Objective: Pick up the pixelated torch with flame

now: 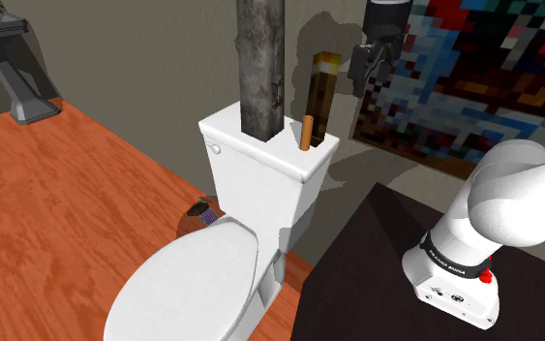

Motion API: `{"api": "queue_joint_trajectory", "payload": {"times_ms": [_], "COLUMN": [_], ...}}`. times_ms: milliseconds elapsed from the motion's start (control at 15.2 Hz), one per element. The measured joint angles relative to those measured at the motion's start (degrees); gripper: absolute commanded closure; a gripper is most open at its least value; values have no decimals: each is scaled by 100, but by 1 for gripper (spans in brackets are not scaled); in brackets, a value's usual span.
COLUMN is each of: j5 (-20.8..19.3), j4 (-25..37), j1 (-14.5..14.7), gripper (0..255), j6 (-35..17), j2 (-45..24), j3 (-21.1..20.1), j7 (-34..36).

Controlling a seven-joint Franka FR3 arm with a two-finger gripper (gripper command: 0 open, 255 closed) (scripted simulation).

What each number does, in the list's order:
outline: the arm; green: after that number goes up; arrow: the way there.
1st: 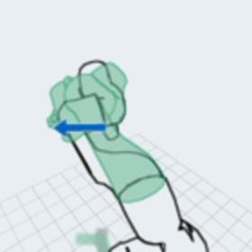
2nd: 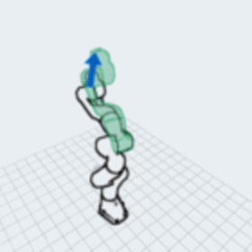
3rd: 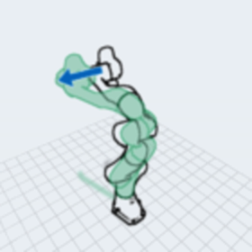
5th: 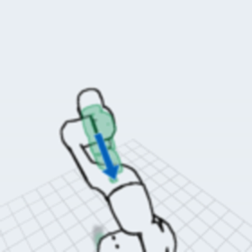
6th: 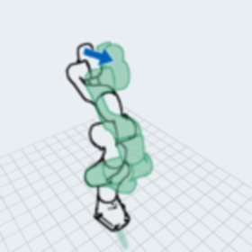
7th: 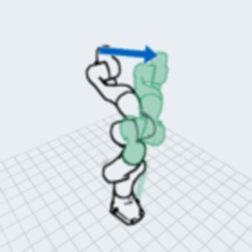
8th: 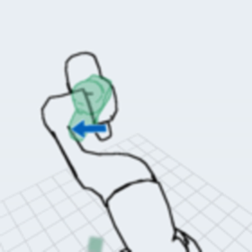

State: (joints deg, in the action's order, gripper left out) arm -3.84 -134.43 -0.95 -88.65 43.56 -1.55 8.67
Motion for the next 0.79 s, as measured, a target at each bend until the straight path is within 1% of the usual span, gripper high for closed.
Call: {"api": "queue_joint_trajectory", "payload": {"times_ms": [66, 198, 594, 792], "j5": [0, -44, -126, -102], "j4": [0, 144, 1160, 1816], "j1": [0, -32, -137, -186], "gripper": [0, 0, 0, 0], "j6": [0, -65, -169, -147], "j2": [0, -227, -1452, -2146], "j3": [0, 118, 618, 877], "j7": [0, -128, -730, -1085]}}
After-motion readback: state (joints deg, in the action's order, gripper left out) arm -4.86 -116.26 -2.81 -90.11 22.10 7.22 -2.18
